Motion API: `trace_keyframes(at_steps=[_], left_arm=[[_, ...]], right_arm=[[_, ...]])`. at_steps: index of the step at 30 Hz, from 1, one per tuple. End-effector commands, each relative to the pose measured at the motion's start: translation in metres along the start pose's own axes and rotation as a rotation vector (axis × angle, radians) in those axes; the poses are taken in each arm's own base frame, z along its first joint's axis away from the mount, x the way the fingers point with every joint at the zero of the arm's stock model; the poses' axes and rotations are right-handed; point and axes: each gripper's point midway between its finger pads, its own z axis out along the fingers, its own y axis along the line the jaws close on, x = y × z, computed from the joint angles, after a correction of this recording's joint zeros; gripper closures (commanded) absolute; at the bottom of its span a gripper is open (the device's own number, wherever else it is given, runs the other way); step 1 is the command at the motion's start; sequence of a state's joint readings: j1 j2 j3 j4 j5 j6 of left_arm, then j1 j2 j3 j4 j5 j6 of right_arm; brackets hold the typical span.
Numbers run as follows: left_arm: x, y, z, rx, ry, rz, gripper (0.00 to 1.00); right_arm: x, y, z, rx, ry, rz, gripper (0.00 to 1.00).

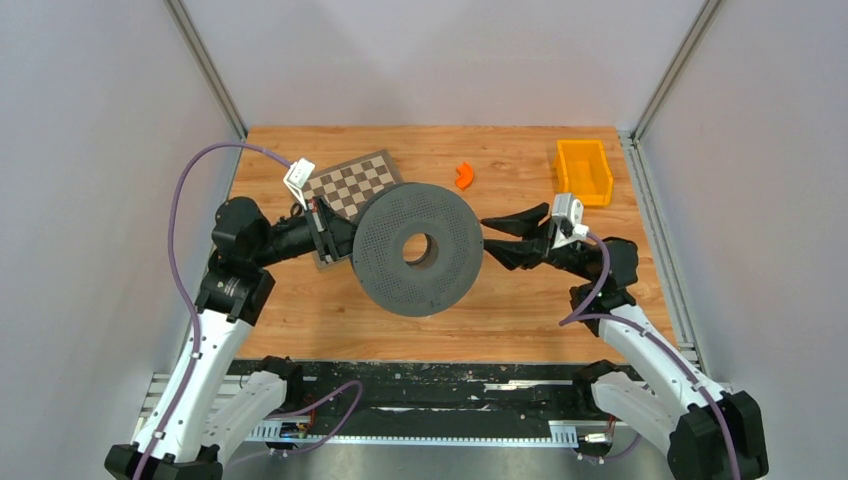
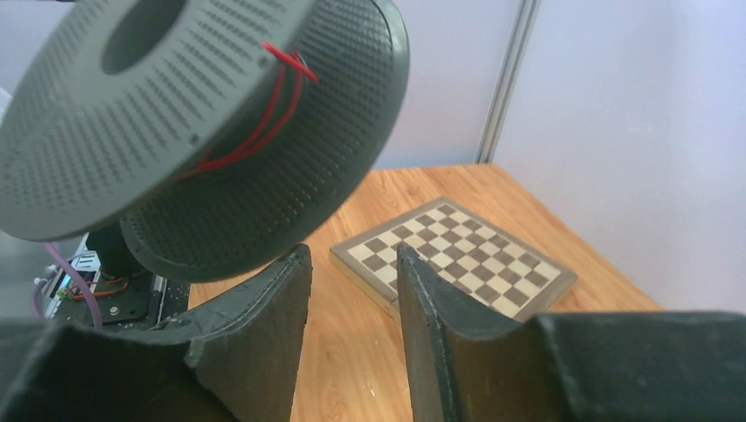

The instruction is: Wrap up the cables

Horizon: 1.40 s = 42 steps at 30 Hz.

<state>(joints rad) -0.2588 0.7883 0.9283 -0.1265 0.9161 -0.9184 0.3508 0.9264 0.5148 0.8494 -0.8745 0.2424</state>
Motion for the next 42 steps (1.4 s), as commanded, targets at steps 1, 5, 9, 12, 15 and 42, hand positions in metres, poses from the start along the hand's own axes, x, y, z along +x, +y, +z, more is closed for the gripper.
trace_keyframes(at_steps=[1,5,9,12,15,42], left_arm=[[-0.009,-0.022,-0.003,0.079,-0.012,0.049,1.0],[-0.008,-0.021,-0.002,0.082,-0.006,0.042,1.0],[-0.006,-0.02,-0.001,0.09,0.007,0.02,1.0],[-0.005,-0.021,-0.001,0.103,0.007,0.018,1.0],[-0.004,-0.022,-0.002,0.107,0.011,0.016,1.0],[0.001,-0.024,-0.001,0.137,0.05,-0.039,1.0]], right_arm=[[-0.048,0.022,0.002,-0.088,-0.101,-0.125,0.56],[-0.05,0.028,0.002,-0.119,-0.102,-0.17,0.54],[-0.058,0.029,0.004,-0.127,-0.124,-0.213,0.54],[-0.065,0.028,0.008,-0.114,-0.14,-0.26,0.54],[-0.067,0.024,0.012,-0.093,-0.151,-0.313,0.54],[-0.076,0.024,0.028,-0.158,-0.267,-0.554,0.55]])
